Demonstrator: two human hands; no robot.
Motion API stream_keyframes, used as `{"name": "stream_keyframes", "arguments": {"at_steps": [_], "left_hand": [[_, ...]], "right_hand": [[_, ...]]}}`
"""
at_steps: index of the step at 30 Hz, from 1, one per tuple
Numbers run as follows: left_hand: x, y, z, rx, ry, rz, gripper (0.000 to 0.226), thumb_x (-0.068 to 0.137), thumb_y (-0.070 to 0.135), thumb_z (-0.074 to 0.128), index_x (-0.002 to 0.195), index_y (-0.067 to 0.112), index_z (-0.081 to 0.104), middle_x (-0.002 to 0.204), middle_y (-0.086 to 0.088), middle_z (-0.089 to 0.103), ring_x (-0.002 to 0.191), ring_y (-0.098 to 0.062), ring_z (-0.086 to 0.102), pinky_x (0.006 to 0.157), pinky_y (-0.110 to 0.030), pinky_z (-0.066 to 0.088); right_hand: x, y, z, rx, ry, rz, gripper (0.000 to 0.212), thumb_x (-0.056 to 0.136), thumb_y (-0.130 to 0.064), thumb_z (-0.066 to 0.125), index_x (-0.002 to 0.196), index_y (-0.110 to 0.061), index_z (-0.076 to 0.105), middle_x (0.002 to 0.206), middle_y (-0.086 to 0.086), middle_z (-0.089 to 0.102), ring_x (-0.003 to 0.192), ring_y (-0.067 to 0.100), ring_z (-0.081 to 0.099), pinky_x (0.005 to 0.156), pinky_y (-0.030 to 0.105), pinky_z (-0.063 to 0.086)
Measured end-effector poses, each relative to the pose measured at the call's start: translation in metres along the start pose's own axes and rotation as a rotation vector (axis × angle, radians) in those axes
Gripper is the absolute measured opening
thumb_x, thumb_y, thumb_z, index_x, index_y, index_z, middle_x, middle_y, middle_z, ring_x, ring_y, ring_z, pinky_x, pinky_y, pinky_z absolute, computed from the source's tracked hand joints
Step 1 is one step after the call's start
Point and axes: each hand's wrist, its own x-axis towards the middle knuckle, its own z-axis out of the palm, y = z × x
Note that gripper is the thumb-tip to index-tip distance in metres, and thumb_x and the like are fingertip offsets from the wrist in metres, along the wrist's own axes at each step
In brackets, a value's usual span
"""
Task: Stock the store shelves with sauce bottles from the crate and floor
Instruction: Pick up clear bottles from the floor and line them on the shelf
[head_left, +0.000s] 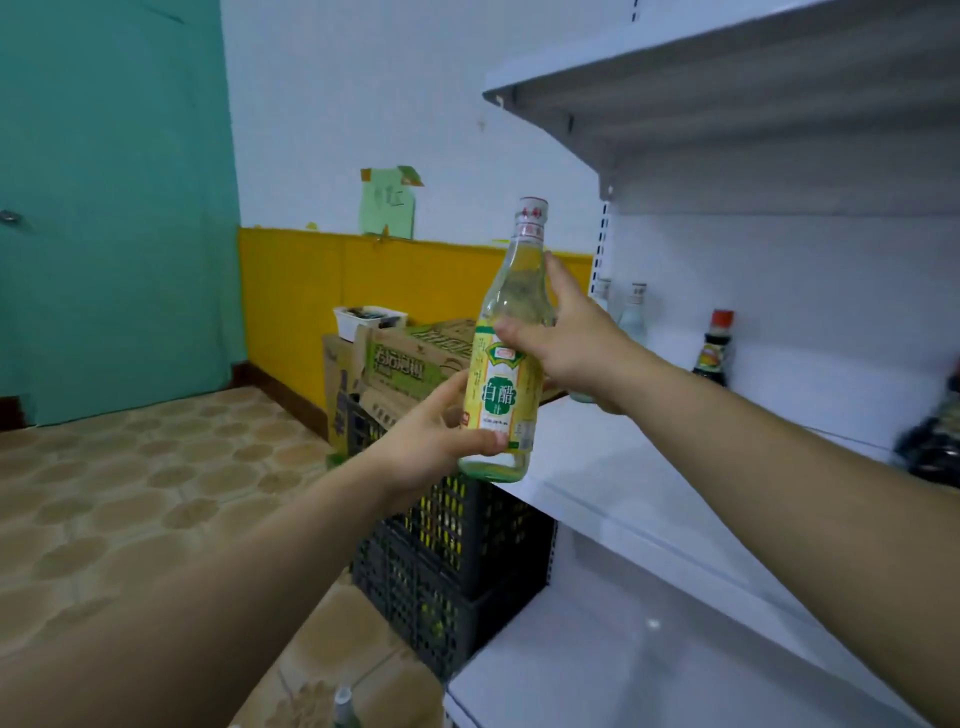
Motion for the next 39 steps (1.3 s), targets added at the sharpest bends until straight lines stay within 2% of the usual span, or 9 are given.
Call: {"name": "stream_keyframes", "arguments": {"at_steps": [3,6,9,13,16,18,27,32,39], "left_hand": [[0.040,-0.021,0.018,0.070,-0.070,-0.006,0.067,0.070,-0.001,0.073,0.112,0.048,0.052,0.118,-0.013,0.065,0.107,-0.030,0.063,0.097,-0.045,0.048],[0.075,-0.046,0.033,0.192,-0.124,-0.016,0.067,0.078,-0.002,0.072,0.113,0.049,0.048,0.126,-0.007,0.060,0.110,-0.026,0.063,0.098,-0.043,0.048],[0.106,-0.073,0.037,0.331,-0.208,-0.036,0.071,0.082,0.009,0.072,0.137,0.037,0.037,0.126,0.000,0.062,0.118,-0.015,0.057,0.099,-0.038,0.047],[0.143,-0.101,0.027,0.701,-0.268,-0.127,0.093,0.078,0.045,0.072,0.150,0.039,0.014,0.150,0.009,0.037,0.138,-0.013,0.034,0.108,-0.038,0.036],[0.159,-0.112,0.021,1.084,-0.255,-0.180,0.081,0.086,0.055,0.058,0.151,0.026,0.021,0.158,0.002,0.022,0.144,-0.018,0.021,0.115,-0.034,0.022],[0.166,-0.116,0.018,1.250,-0.267,-0.159,0.077,0.087,0.063,0.048,0.150,0.025,0.024,0.159,0.001,0.017,0.147,-0.018,0.012,0.118,-0.041,0.015],[0.199,-0.131,0.010,1.385,-0.328,-0.239,0.075,0.087,0.073,0.030,0.150,0.035,0.017,0.161,0.003,0.005,0.148,-0.020,-0.001,0.116,-0.053,-0.002],[0.196,-0.134,0.009,1.403,-0.333,-0.193,0.074,0.088,0.072,0.024,0.151,0.035,0.012,0.161,0.003,0.001,0.148,-0.019,-0.002,0.117,-0.044,-0.001],[0.199,-0.141,0.005,1.383,-0.310,-0.167,0.077,0.084,0.076,0.025,0.150,0.038,0.013,0.161,0.005,0.002,0.148,-0.016,-0.002,0.118,-0.040,0.001]], "right_hand": [[-0.001,0.032,-0.022,0.004,0.088,0.039,0.083,0.087,-0.020,0.070,0.147,-0.045,0.018,0.125,-0.007,0.059,0.107,0.019,0.063,0.084,0.045,0.057],[0.000,0.064,-0.034,-0.028,0.151,0.066,0.081,0.088,-0.013,0.069,0.147,-0.040,0.021,0.116,-0.013,0.058,0.105,0.012,0.062,0.088,0.035,0.054],[0.007,0.096,-0.036,-0.040,0.184,0.138,0.085,0.087,-0.015,0.070,0.149,-0.038,0.018,0.126,-0.011,0.055,0.112,0.016,0.059,0.091,0.035,0.053],[0.024,0.132,-0.039,-0.079,0.234,0.205,0.091,0.085,-0.024,0.072,0.152,-0.039,0.012,0.143,-0.004,0.051,0.120,0.021,0.056,0.097,0.043,0.051],[0.038,0.153,-0.042,-0.082,0.276,0.213,0.088,0.084,-0.025,0.073,0.150,-0.040,0.017,0.143,-0.005,0.050,0.121,0.021,0.057,0.097,0.045,0.051],[0.047,0.162,-0.044,-0.083,0.306,0.212,0.085,0.086,-0.024,0.072,0.151,-0.037,0.018,0.142,-0.005,0.051,0.121,0.019,0.056,0.098,0.043,0.050],[0.106,0.200,-0.031,-0.217,0.322,0.224,0.091,0.087,-0.033,0.070,0.153,-0.034,0.007,0.149,0.001,0.042,0.130,0.025,0.047,0.103,0.048,0.045],[0.140,0.220,-0.028,-0.259,0.370,0.247,0.090,0.091,-0.033,0.064,0.154,-0.029,0.001,0.153,0.005,0.034,0.134,0.027,0.041,0.106,0.045,0.041],[0.175,0.241,-0.028,-0.332,0.412,0.265,0.087,0.093,-0.036,0.061,0.155,-0.026,0.001,0.146,0.008,0.038,0.125,0.028,0.048,0.099,0.045,0.046]]}}
